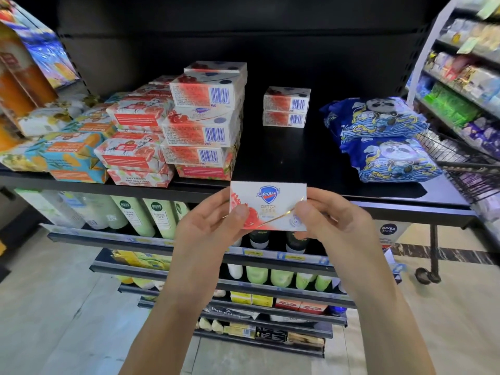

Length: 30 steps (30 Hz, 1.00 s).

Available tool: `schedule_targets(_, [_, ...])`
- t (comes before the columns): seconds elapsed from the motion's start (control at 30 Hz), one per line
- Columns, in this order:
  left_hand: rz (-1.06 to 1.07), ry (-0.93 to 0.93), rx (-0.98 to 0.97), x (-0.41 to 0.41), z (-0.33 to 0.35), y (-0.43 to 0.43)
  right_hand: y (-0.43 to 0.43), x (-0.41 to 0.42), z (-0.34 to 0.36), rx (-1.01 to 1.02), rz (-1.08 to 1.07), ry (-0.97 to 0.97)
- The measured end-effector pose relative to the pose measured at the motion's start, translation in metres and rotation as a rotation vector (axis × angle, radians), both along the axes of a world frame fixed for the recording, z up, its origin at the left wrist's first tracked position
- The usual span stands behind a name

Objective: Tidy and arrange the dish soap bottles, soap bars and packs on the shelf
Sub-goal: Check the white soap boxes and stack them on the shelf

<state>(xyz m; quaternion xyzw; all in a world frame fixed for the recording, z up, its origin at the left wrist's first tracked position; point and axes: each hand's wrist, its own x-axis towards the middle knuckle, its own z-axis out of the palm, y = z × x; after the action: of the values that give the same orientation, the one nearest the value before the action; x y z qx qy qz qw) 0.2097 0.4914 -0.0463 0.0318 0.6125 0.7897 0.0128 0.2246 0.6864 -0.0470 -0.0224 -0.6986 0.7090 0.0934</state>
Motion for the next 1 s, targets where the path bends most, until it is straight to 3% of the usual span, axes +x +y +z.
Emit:
schedule_targets(0.6, [-0.083, -0.023, -0.083, 0.004, 0.0, 0.003, 0.006, -0.002, -0.01, -0.126, 0.071, 0.129])
schedule_targets(1.0, [-0.053, -0.053, 0.021, 0.0, 0.001, 0.001, 0.016, -0.003, -0.015, -0.113, 0.145, 0.134])
